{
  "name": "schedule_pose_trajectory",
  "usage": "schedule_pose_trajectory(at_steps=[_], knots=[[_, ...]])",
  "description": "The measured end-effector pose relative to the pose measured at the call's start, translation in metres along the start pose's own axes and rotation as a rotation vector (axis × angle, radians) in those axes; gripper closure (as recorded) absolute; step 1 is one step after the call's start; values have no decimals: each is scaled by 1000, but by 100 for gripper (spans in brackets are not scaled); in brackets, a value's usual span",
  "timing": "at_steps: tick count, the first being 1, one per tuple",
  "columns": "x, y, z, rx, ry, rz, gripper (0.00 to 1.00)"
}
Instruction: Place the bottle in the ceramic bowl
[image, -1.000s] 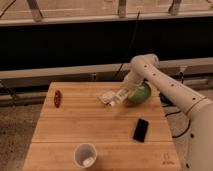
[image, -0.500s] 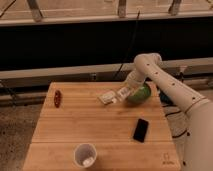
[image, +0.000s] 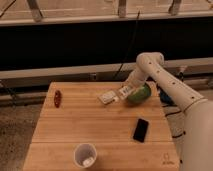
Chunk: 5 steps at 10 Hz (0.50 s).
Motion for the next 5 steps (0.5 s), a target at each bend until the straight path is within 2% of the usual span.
schedule_pose_trajectory(at_steps=[5], knots=[[13,4,4,6,-1,21,100]])
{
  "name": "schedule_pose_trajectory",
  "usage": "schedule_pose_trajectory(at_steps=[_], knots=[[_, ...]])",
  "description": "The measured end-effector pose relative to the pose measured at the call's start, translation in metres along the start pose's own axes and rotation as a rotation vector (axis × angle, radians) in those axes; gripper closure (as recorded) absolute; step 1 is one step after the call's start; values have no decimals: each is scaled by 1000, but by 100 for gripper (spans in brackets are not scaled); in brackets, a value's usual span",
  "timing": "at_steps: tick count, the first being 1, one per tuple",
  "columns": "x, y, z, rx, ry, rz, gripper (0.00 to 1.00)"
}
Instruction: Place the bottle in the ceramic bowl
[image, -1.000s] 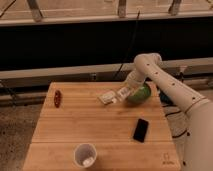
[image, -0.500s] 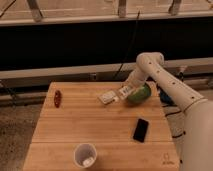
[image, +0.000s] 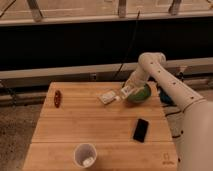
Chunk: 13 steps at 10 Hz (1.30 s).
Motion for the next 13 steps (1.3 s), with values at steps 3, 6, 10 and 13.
schedule_pose_trajectory(at_steps=[3,6,10,13], knots=[[10,4,2,2,2,14,100],[18,8,4,0,1,22,93],[24,12,3,-4,4,31,55],[25,13,3,-6,5,32,25]])
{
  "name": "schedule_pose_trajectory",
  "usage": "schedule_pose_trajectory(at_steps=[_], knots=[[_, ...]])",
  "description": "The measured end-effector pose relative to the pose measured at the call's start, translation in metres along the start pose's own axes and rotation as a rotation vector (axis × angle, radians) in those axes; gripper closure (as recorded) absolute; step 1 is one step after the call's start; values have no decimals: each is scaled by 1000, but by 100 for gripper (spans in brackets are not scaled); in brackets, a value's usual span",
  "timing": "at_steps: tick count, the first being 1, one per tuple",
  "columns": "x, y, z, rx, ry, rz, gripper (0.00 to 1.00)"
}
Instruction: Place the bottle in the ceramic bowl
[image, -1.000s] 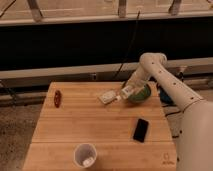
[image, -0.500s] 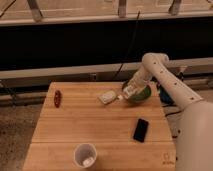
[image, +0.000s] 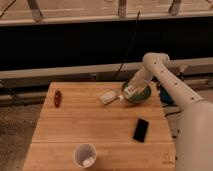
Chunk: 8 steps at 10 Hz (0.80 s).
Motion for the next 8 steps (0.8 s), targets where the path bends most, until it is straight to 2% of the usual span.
schedule_pose_trajectory(at_steps=[2,8], knots=[[2,2,0,-2,0,2,20],[6,4,-3,-6,3,6,20]])
